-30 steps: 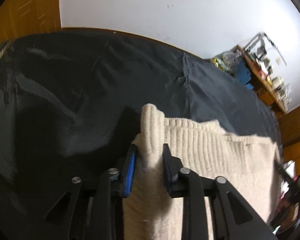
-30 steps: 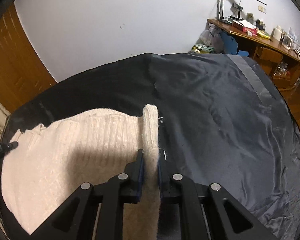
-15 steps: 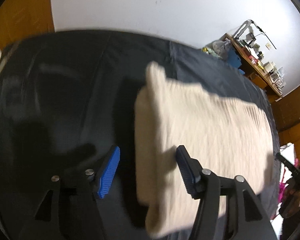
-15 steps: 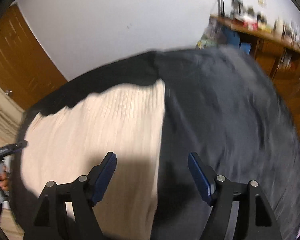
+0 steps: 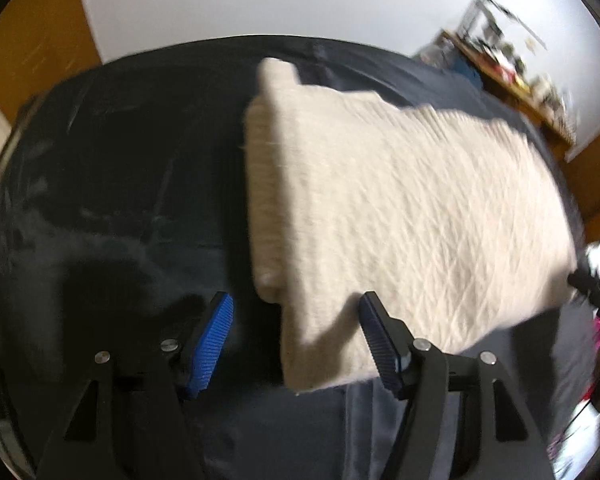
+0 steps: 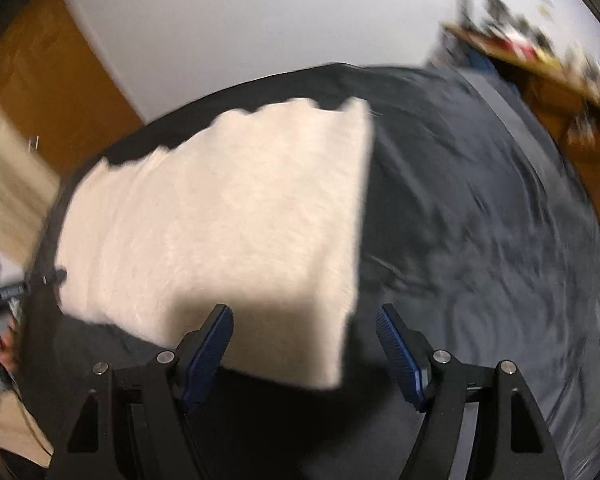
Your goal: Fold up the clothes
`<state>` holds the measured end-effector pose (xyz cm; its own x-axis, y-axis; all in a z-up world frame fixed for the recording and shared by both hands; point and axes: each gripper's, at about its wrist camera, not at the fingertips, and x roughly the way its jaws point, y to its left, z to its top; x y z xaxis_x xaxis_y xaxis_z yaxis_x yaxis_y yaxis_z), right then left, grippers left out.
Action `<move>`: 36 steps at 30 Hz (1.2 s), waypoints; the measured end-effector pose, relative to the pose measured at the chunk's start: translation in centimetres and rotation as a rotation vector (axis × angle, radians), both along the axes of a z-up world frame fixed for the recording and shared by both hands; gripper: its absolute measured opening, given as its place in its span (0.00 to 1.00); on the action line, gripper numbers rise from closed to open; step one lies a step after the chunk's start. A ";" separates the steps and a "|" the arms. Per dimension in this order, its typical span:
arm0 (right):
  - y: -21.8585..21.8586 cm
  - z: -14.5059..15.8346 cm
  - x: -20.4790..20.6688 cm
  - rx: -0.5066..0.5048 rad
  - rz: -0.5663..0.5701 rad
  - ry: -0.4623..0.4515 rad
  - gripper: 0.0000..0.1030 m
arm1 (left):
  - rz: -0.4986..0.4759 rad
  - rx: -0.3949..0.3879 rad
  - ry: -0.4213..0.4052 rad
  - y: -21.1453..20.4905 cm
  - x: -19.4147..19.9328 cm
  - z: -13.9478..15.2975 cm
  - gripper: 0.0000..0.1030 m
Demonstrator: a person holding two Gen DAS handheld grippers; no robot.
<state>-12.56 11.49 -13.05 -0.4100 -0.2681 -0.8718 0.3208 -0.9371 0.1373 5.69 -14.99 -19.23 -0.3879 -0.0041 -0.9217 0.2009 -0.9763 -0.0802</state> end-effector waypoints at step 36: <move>-6.8 2.8 -5.6 -0.013 0.121 0.114 0.98 | -0.108 -0.017 0.151 0.8 -3.9 5.4 0.89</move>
